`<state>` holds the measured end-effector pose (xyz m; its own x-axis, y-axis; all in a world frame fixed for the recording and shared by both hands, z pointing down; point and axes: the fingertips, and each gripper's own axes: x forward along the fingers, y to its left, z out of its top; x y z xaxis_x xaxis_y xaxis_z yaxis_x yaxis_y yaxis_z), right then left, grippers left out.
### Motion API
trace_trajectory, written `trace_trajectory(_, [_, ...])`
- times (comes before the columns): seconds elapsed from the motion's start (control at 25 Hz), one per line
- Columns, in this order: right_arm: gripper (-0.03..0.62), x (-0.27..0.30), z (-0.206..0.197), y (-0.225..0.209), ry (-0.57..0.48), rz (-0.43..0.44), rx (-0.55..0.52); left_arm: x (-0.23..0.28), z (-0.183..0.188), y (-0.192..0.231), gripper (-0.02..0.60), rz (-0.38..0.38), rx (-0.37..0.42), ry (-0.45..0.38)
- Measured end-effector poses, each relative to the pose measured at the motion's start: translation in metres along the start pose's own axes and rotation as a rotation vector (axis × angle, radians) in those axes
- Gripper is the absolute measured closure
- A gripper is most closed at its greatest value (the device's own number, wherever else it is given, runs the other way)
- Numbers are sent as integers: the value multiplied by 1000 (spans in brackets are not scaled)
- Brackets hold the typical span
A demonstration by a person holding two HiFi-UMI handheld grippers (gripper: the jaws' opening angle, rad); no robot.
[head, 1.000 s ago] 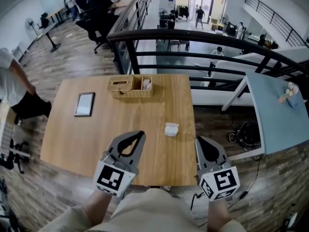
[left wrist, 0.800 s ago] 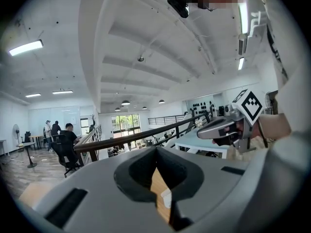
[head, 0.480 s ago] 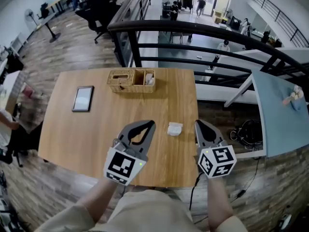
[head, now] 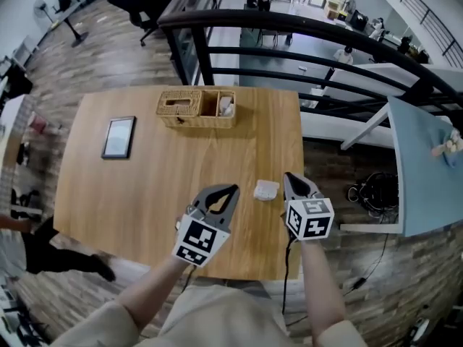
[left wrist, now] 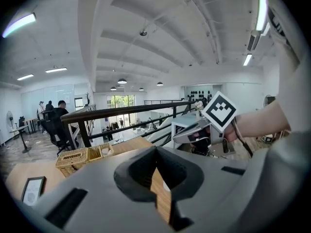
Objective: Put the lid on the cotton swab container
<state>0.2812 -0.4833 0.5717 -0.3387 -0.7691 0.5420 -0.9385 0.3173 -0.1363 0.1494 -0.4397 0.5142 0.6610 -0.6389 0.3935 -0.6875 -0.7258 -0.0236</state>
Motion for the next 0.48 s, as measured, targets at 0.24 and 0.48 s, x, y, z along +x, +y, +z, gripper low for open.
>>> trace_trajectory(0.24, [566, 46, -38, -2, 109, 19, 1, 22, -39, -4, 558, -41, -31, 89])
trace_trajectory(0.48, [568, 64, -73, -1, 223, 50, 35, 32, -58, -5, 558, -62, -45, 133])
